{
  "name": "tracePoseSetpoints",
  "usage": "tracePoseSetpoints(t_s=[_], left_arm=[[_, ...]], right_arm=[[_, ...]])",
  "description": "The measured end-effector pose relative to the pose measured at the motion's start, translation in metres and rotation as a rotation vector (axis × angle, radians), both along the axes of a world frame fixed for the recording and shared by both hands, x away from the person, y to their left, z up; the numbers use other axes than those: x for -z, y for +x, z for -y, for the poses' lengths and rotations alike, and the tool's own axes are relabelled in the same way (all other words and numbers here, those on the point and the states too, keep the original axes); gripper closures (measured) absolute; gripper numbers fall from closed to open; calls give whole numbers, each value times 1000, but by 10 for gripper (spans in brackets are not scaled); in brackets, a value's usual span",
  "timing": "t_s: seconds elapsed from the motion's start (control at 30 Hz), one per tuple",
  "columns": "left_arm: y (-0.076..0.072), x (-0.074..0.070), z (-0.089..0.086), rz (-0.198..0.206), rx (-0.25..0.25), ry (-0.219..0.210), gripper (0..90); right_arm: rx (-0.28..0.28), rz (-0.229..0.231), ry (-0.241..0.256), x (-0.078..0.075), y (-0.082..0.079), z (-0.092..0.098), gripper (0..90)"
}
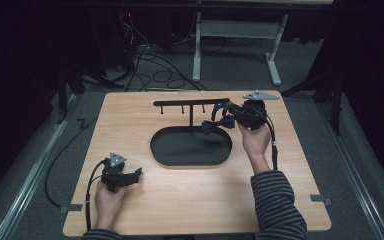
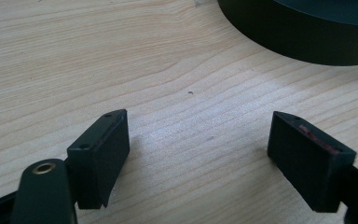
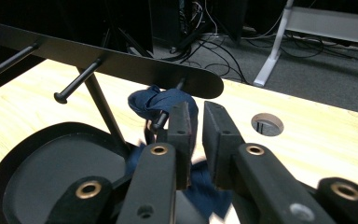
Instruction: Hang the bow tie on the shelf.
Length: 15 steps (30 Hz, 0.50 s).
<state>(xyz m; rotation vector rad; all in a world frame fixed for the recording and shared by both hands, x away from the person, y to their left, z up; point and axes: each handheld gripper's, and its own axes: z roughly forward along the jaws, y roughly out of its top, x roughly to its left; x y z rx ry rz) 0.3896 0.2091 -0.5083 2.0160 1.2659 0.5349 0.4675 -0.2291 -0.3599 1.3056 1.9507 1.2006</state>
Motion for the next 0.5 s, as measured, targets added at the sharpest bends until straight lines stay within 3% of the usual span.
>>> tracePoseSetpoints(t_s=[0.27, 0.5], left_arm=[[0, 0, 0, 0, 2, -2, 213], [0, 0, 0, 0, 4, -1, 213]], right_arm=[[-9, 12, 3, -10, -11, 6, 743], [23, 33, 28, -20, -24, 21, 652]])
